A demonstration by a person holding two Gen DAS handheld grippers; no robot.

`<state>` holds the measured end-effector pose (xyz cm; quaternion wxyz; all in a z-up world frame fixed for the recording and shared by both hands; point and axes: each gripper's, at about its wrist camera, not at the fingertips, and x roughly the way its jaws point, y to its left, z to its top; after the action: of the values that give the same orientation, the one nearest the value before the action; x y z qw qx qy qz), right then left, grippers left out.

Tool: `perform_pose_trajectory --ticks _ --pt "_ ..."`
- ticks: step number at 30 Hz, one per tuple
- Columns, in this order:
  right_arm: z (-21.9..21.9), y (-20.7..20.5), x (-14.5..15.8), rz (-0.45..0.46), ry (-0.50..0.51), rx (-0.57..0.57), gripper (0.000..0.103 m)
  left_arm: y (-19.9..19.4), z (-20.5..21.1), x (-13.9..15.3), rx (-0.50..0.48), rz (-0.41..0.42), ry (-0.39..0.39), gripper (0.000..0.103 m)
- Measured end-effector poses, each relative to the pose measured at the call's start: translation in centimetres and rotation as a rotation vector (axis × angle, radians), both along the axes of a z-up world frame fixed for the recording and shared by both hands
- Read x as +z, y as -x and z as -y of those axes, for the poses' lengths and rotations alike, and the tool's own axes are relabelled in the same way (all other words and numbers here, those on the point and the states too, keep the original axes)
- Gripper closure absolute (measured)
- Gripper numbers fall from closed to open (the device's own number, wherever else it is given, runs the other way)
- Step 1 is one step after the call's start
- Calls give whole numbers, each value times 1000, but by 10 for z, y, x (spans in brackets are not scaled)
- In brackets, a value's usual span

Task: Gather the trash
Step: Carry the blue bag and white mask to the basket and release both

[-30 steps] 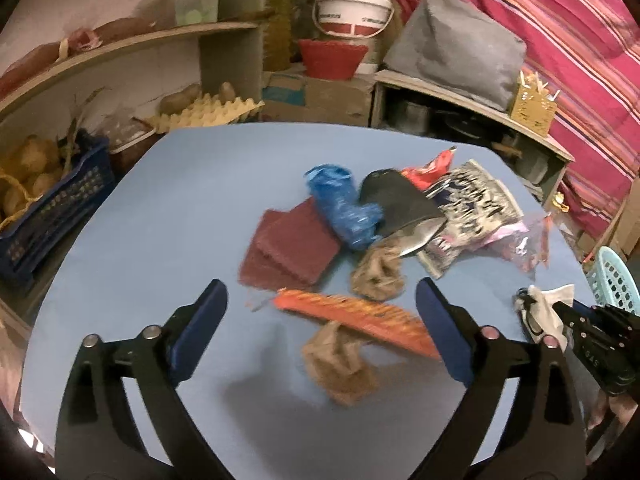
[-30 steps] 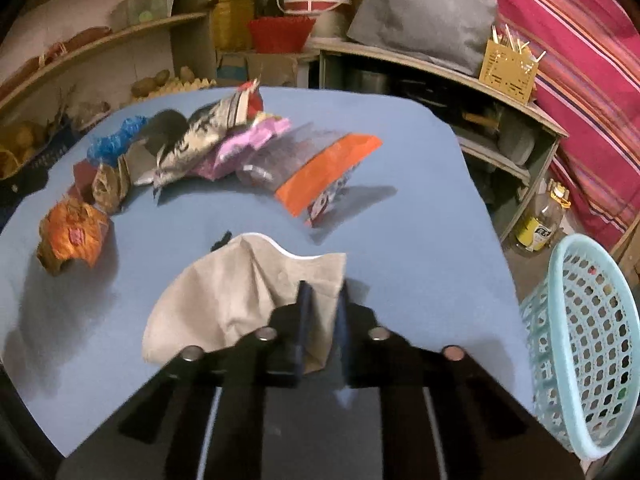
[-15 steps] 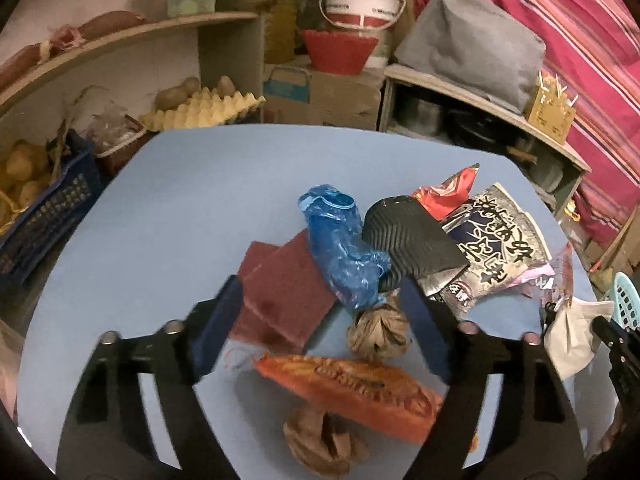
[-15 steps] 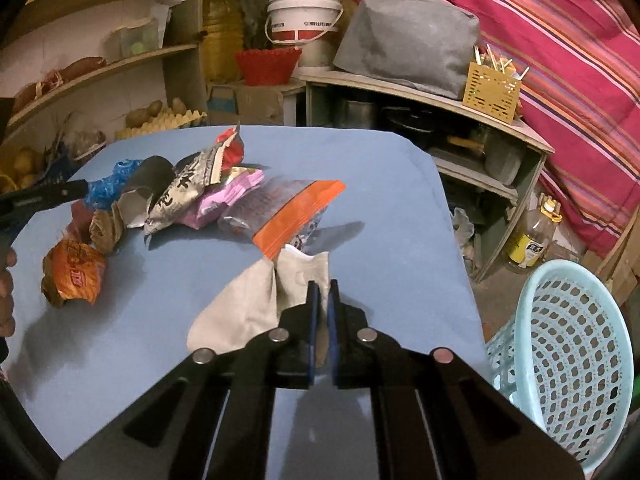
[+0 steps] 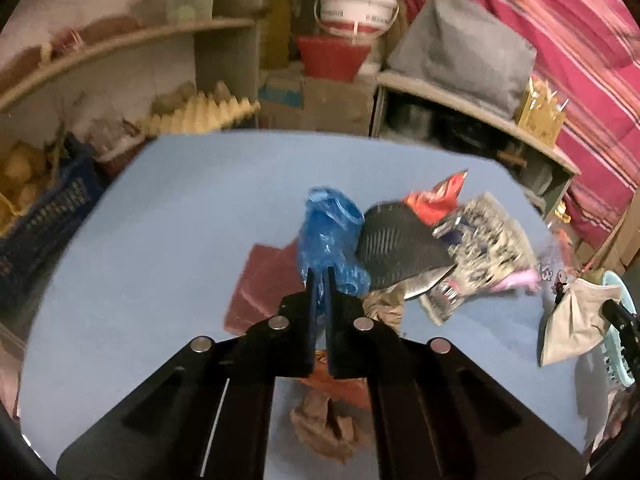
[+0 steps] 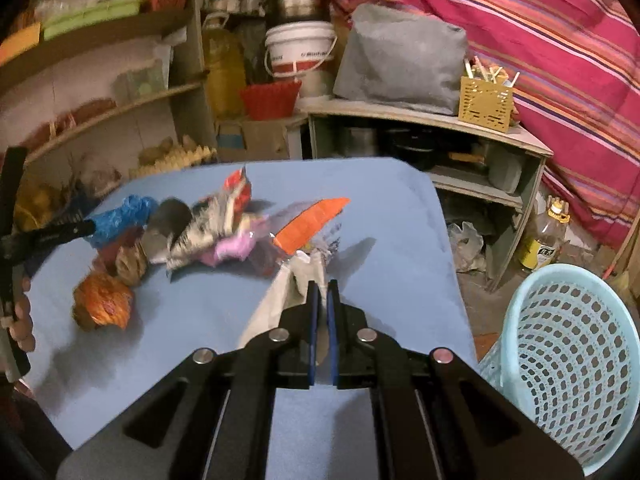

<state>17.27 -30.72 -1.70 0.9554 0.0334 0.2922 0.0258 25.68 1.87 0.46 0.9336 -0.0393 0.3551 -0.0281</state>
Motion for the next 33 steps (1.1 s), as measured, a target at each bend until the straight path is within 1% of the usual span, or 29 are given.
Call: perform_pose_trajectory --ticks 4,7,9,12,14,16,17,18,20,23,25,26,29,33 --pt "13 12 3 13 -70 7 98 26 5 33 -12 81 19 102" --pt "18 23 4 22 -83 7 98 46 14 54 -38 130 21 102" --pt "21 29 5 30 -94 4 98 57 21 63 -55 151 22 102" --pt "30 35 3 15 -151 16 98 75 30 72 -80 172 28 102" --pt "32 34 -6 -66 -156 49 98 83 36 74 -93 172 37 102" --pt "31 33 -19 -125 -149 55 98 90 42 75 -106 176 42 102" --pt "30 32 -26 -154 -163 71 98 92 44 75 -111 176 45 102" --pt "28 32 -32 -168 -168 86 98 95 46 74 -118 175 53 102" --pt "20 34 -36 -177 -144 99 98 98 48 72 -125 172 65 102" --pt "19 46 -30 -133 -104 78 99 99 49 68 -134 165 72 102" --pt "23 56 -17 -72 -36 26 99 99 51 65 -140 162 67 102" --pt "27 59 -10 -45 -21 9 99 97 52 65 -143 159 65 102" --pt "45 62 11 18 -28 -28 99 96 58 66 -153 161 52 102" --pt "70 63 33 67 -34 -63 100 93 69 77 -176 176 50 102"
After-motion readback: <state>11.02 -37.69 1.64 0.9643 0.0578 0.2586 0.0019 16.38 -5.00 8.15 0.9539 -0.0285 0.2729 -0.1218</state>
